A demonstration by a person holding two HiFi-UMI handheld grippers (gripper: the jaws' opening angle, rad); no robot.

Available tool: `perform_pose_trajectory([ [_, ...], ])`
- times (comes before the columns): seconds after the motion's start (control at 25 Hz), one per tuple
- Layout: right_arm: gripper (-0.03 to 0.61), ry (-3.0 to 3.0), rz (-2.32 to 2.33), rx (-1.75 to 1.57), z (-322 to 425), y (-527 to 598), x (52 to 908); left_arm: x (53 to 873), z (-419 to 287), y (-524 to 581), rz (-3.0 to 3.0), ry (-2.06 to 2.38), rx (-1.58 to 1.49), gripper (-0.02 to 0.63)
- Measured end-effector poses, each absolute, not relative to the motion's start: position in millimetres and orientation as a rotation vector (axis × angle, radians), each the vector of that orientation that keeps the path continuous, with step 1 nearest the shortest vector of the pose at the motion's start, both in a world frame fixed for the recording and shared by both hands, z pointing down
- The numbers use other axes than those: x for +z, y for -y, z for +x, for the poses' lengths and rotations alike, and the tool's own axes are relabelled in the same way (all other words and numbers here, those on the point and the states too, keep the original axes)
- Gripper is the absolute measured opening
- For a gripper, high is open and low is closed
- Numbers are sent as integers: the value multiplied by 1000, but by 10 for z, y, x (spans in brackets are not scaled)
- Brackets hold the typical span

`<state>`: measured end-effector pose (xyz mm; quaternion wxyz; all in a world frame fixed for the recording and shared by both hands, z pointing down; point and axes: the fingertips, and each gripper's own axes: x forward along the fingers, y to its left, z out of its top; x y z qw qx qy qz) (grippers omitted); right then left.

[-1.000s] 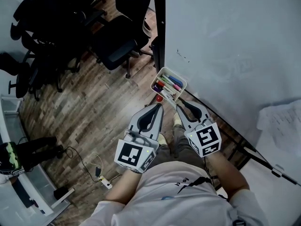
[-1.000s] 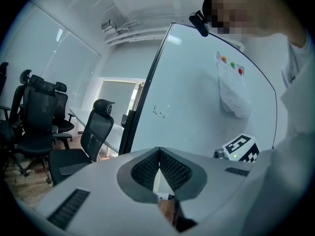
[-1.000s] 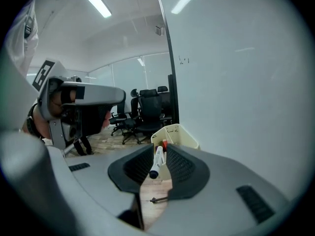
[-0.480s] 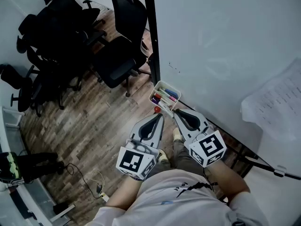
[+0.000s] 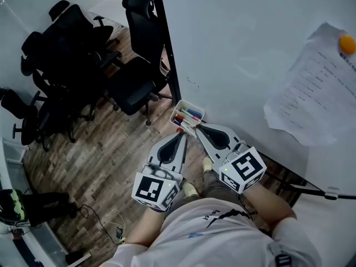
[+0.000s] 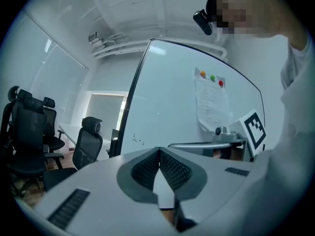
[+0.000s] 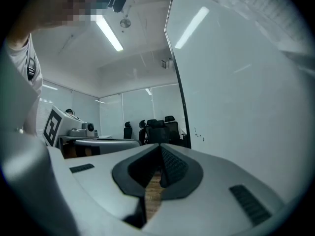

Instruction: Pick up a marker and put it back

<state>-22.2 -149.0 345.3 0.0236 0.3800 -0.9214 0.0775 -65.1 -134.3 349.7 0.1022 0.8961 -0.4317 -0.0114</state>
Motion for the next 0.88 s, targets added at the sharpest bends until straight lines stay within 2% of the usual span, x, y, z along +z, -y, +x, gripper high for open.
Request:
perform_pose_trajectory([
  [0.88, 14, 2876, 1204, 153, -234, 1284, 3109, 3239, -689, 1166, 2697, 1287, -99, 11],
])
